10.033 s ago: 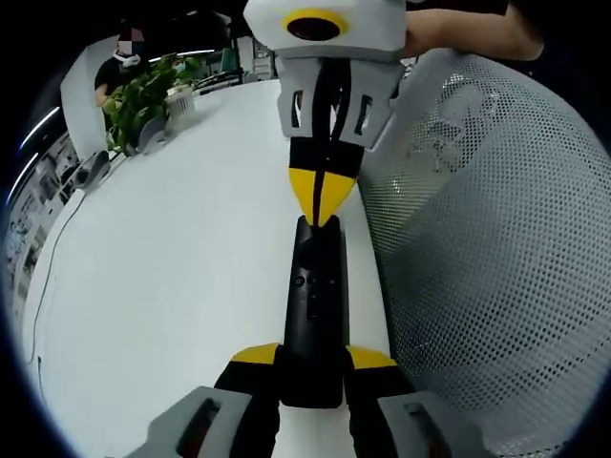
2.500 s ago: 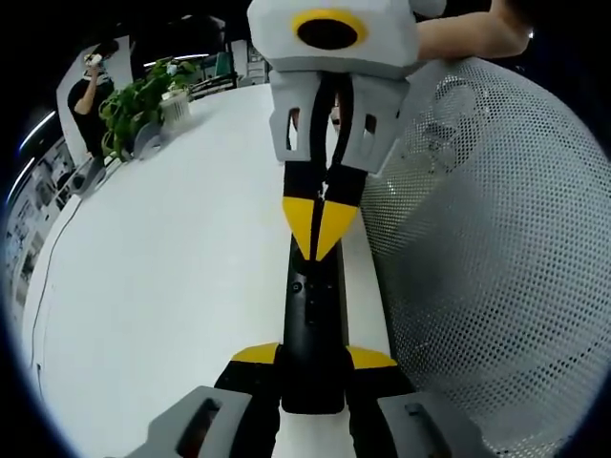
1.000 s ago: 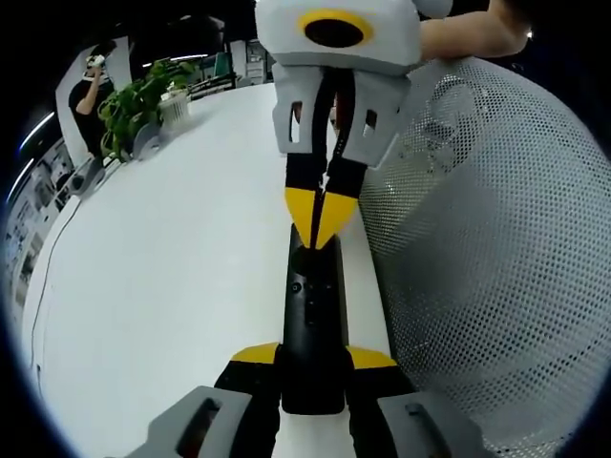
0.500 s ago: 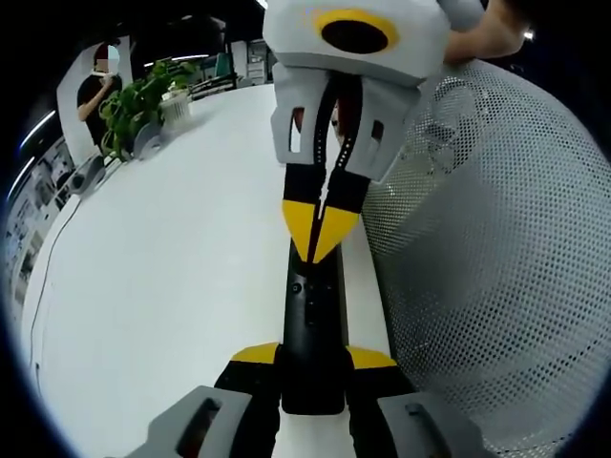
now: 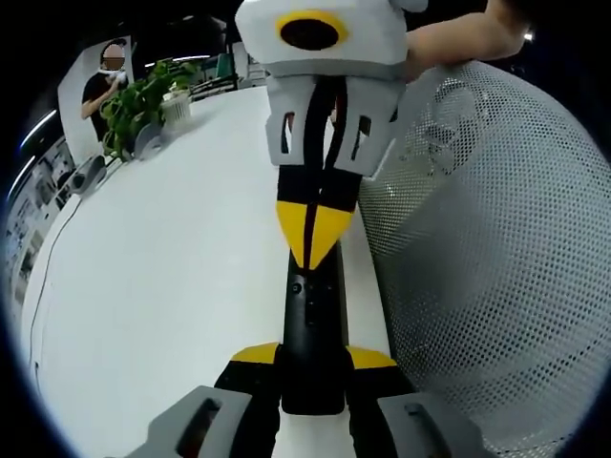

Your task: Press the specified remote control buttons in sequence, fully releasing each button before pressing the next.

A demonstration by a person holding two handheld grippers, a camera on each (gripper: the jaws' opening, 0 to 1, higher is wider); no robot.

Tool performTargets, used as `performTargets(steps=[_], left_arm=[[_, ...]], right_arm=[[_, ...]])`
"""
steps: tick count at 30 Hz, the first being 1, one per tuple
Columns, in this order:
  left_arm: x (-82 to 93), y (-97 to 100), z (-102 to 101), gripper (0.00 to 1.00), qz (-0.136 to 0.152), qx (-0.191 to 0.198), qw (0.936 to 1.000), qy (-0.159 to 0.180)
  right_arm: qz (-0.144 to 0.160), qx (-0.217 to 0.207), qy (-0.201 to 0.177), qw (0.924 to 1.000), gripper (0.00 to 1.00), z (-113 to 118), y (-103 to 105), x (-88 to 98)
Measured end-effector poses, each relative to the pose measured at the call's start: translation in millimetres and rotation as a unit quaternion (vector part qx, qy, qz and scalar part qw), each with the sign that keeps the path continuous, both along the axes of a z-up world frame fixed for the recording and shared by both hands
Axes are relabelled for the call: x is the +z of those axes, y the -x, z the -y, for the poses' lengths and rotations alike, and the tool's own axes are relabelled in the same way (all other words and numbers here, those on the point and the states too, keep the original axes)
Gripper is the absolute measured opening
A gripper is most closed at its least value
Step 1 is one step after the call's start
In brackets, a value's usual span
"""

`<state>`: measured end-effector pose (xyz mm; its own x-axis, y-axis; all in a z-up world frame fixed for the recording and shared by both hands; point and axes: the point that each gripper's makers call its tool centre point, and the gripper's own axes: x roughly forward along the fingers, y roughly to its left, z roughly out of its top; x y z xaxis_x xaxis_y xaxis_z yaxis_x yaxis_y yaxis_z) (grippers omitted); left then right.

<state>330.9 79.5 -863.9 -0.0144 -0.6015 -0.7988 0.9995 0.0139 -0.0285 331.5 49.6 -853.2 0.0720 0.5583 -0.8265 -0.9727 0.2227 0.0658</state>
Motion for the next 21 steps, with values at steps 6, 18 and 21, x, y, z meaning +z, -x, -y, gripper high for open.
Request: performTargets(steps=[6,18,21], left_arm=[[-0.1,-0.1,0.0,0.26,-0.001,0.0,1.0,0.001],[0.0,0.1,-0.1,0.26,-0.001,0.0,1.0,0.001],[-0.4,-0.1,-0.1,0.26,-0.001,0.0,1.0,0.002]], right_arm=[[0.054,0.048,0.036,0.9968,0.0,0.7,0.3,-1.8],[0.065,0.057,0.043,0.9953,0.0,-0.1,0.7,-1.8],[0.077,0.074,0.048,0.9931,0.0,-0.5,2.4,-1.7]])
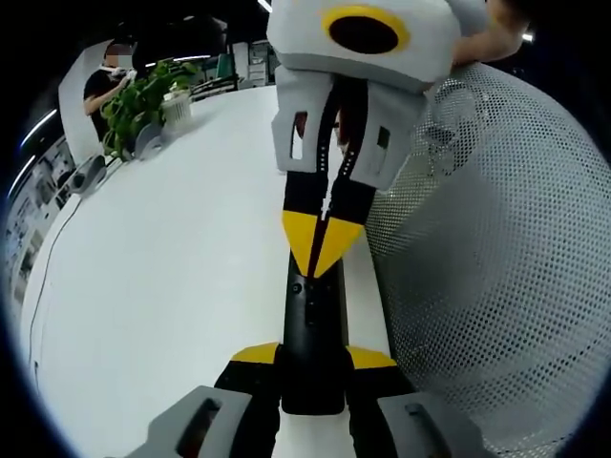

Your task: Press the specified remote control buttons in sequence, fully releasing each button before pressing the next.

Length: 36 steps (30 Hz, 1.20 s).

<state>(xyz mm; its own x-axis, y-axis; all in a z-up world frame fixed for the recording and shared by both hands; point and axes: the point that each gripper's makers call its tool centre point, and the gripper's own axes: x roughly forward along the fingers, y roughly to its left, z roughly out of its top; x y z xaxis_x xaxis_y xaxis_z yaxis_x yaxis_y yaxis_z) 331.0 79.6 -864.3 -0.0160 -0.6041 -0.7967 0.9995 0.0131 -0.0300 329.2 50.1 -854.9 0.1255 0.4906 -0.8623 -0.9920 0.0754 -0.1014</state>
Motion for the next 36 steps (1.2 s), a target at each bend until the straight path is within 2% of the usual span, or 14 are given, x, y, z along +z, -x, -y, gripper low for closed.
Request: performTargets(steps=[4,7,8,13,16,20,25,27,29,32,34,36], left_arm=[[-0.2,-0.2,0.0,0.26,0.0,0.0,1.0,0.001],[-0.1,-0.3,0.1,0.26,-0.001,0.0,1.0,0.001],[0.0,-0.3,0.1,0.26,-0.001,0.0,1.0,0.001],[0.2,-0.2,0.0,0.26,-0.003,0.002,1.0,0.001],[0.0,0.1,-0.3,0.26,0.001,0.0,1.0,0.002],[0.2,0.2,-0.5,0.26,0.001,0.0,1.0,0.001],[0.7,0.8,-0.1,0.26,0.001,0.002,1.0,0.003],[0.8,0.7,-0.3,0.26,-0.001,0.004,1.0,0.003],[1.0,0.9,-0.3,0.26,0.0,0.003,1.0,0.003],[0.9,1.0,-0.2,0.26,0.0,0.003,1.0,0.003],[0.7,0.8,-0.1,0.26,0.001,0.002,1.0,0.004],[0.7,0.8,-0.1,0.26,0.001,0.003,1.0,0.004]], right_arm=[[-0.007,0.006,-0.001,1.0,0.0,-2.0,3.3,1.0],[-0.025,0.025,-0.008,0.9993,0.0,-7.6,15.4,0.0],[0.001,0.043,0.007,0.9991,0.0,-6.4,11.9,-0.2],[0.006,0.054,0.012,0.9984,0.0,-6.5,13.3,-1.5],[0.038,0.092,0.03,0.9946,0.0,-7.8,14.8,-2.9],[0.052,0.11,0.04,0.9918,0.0,-8.5,16.1,-3.7],[0.042,0.117,0.032,0.9917,0.0,-11.1,19.1,-5.6],[0.06,0.131,0.044,0.9886,0.0,-11.0,18.9,-5.5],[0.055,0.121,0.041,0.9902,0.0,-10.7,18.9,-4.8],[0.015,0.082,0.015,0.9964,0.0,-11.1,18.0,-3.3],[0.009,0.077,0.011,0.9969,0.0,-10.3,16.1,-2.5],[-0.012,0.051,0.004,0.9986,0.0,-10.5,17.0,-2.2]])
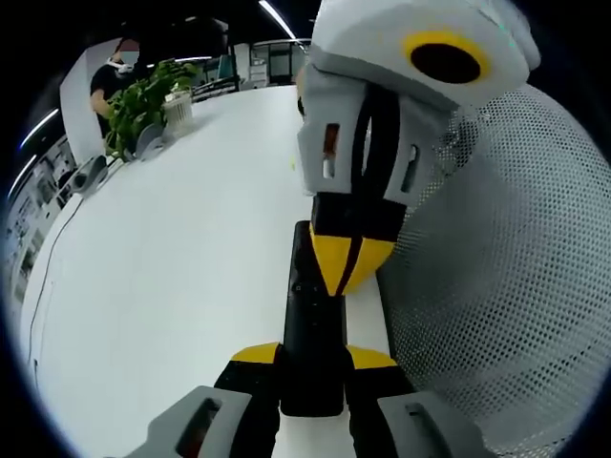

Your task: Press the specified remote control buttons in sequence, fully releasing each button before pressing the next.

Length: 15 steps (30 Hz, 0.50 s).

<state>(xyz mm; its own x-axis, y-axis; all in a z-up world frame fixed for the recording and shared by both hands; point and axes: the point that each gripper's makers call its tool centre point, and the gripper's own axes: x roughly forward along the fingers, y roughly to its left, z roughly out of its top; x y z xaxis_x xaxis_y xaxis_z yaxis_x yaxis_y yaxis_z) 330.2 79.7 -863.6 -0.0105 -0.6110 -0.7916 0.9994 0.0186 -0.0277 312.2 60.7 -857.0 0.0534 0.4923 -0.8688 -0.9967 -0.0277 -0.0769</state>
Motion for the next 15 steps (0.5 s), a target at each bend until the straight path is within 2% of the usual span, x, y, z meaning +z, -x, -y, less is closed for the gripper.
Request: performTargets(steps=[3,6,8,9,15], left_arm=[[0.2,-0.1,0.1,0.26,0.0,0.003,1.0,0.003],[0.1,-0.3,0.1,0.26,-0.001,0.002,1.0,0.004],[0.3,-0.3,0.0,0.26,-0.001,0.002,1.0,0.004],[0.4,-0.3,-0.1,0.26,-0.002,0.002,1.0,0.004],[0.2,-0.5,0.1,0.26,-0.003,0.002,1.0,0.006]], right_arm=[[-0.023,-0.039,-0.013,0.9989,0.0,0.3,-4.4,2.4],[-0.003,-0.048,-0.012,0.9987,0.0,3.7,-14.4,5.8],[-0.02,-0.072,-0.026,0.9969,0.0,2.0,-15.9,6.9],[-0.027,-0.073,-0.027,0.9966,0.0,1.5,-15.3,6.1],[-0.01,-0.057,-0.012,0.9983,0.0,0.5,-14.4,3.2]])
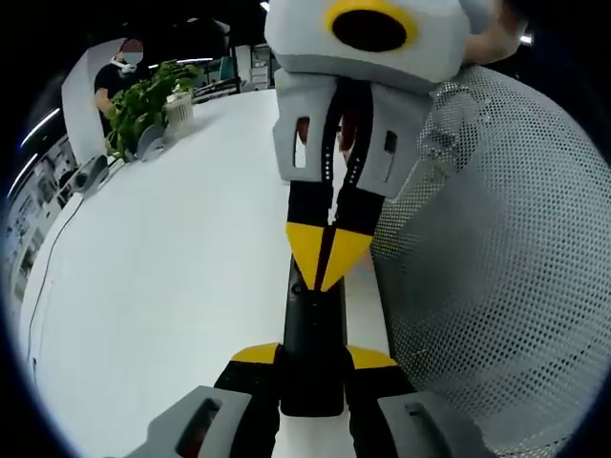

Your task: Press the specified remote control buttons in sequence, fully releasing each button before pressing the next.

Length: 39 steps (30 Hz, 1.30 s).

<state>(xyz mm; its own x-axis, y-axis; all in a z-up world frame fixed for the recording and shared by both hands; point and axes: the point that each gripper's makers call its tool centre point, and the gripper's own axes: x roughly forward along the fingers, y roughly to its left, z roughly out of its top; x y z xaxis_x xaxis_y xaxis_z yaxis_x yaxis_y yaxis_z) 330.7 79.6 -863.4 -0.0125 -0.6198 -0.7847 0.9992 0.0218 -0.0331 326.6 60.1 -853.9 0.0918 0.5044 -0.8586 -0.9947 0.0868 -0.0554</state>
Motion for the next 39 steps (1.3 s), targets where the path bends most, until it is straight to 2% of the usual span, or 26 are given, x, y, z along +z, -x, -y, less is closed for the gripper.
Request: performTargets(steps=[8,12,14,16,18,20,29,31,34,39], left_arm=[[-0.2,-0.2,-0.1,0.26,0.0,-0.001,1.0,0.0],[-0.3,-0.1,-0.2,0.26,0.001,-0.002,1.0,0.0],[-0.3,-0.1,-0.2,0.26,0.001,-0.002,1.0,0.0],[-0.4,-0.1,-0.2,0.26,0.001,-0.001,1.0,0.0],[-0.3,0.0,-0.1,0.26,0.001,-0.002,1.0,0.0],[-0.2,0.2,-0.1,0.26,0.002,-0.002,1.0,0.0],[0.0,0.3,0.0,0.26,-0.001,-0.001,1.0,0.001],[0.2,0.2,0.1,0.26,-0.003,0.001,1.0,0.002],[0.3,0.0,0.1,0.25,-0.005,0.003,1.0,0.003],[0.3,0.2,0.2,0.25,-0.004,0.002,1.0,0.002]], right_arm=[[-0.013,-0.029,0.021,0.9993,0.0,-0.7,-3.6,-1.0],[-0.033,-0.048,0.004,0.9983,0.0,0.9,-3.5,-0.2],[-0.057,-0.073,-0.013,0.9956,0.0,0.9,-3.2,1.1],[-0.069,-0.082,-0.017,0.994,0.0,1.1,-3.9,1.2],[-0.067,-0.079,-0.014,0.9945,0.0,0.5,-4.3,0.8],[-0.036,-0.072,-0.004,0.9968,0.0,1.2,-11.2,1.3],[-0.048,-0.047,0.017,0.9976,0.0,1.2,-14.1,-1.9],[-0.057,-0.051,0.019,0.9969,0.0,0.8,-15.6,-2.7],[-0.099,-0.081,0.031,0.9913,0.0,0.9,-16.2,-3.6],[-0.124,-0.087,0.043,0.9876,0.0,-0.1,-19.3,-4.6]])
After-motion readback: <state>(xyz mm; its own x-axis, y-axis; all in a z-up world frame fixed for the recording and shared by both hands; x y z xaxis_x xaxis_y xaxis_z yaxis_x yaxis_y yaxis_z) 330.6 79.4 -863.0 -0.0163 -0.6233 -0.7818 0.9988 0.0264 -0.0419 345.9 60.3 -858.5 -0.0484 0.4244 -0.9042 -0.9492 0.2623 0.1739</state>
